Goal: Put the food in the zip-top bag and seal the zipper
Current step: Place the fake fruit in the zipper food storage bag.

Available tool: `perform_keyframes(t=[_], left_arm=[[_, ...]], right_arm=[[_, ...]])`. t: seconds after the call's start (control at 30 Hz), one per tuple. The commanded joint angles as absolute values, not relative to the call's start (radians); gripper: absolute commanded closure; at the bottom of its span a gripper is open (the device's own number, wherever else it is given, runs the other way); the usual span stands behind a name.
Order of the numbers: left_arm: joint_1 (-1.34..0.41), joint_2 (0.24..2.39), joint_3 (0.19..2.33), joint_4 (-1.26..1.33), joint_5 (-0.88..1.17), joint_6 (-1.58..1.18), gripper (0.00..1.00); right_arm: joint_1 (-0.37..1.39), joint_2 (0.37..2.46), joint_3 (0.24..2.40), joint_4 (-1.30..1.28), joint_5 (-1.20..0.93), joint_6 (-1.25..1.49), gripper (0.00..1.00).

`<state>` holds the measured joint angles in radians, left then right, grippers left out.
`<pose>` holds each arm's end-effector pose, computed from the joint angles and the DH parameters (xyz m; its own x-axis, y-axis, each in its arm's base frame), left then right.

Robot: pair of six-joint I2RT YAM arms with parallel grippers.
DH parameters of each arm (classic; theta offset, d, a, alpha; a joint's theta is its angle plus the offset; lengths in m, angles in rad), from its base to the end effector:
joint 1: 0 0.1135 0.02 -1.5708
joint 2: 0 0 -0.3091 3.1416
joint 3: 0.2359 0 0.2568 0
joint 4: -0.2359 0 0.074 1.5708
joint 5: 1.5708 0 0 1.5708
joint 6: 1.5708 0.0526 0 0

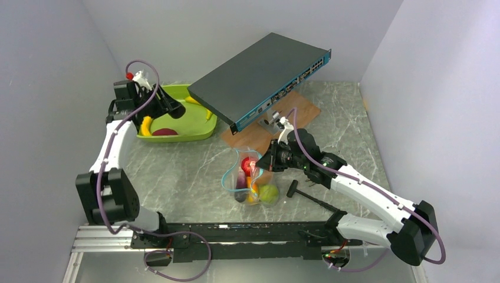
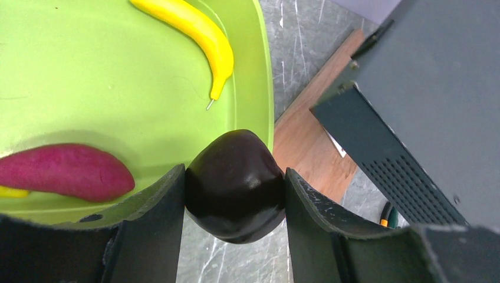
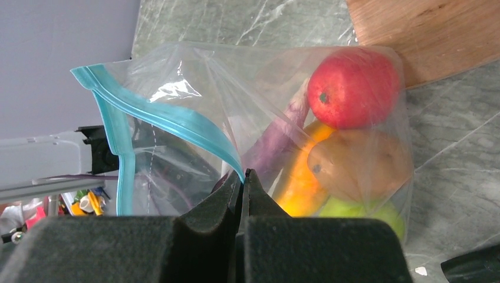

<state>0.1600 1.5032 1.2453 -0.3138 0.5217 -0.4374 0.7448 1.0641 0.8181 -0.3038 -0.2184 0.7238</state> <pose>0.3561 0.0309 0.3515 -0.6006 -0.4689 -0.6476 0.0234 0.7993 -0.6005 0.1641 0.1668 0.3157 -0.8160 0.1270 -0.5639 -0.3432 0.6785 0.6495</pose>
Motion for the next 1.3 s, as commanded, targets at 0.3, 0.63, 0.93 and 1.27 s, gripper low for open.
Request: perform_keyframes(t=[0.3, 0.63, 0.93, 1.27], left_arm=[[0.14, 0.85, 0.623, -0.181, 0.67, -0.603, 1.0], [-0.244, 0.435, 0.435, -0.17, 0.509, -0.9, 1.0], [-0.615, 0.55, 0.668, -0.221, 0.306, -0.871, 1.0], [-0.985, 0.815, 0.89, -0.334, -0.085, -0.78, 1.0]], right_arm=[[0.743, 1.088, 0.848, -0.244, -0.239, 0.713, 1.0], [0.744, 1.105, 0.88, -0.241, -0.222, 0.68, 1.0], [0.744, 1.082, 0.885, -0.256, -0.213, 0.646, 1.0], [0.744, 1.017, 0.898, -0.287, -0.206, 0.619, 1.0]])
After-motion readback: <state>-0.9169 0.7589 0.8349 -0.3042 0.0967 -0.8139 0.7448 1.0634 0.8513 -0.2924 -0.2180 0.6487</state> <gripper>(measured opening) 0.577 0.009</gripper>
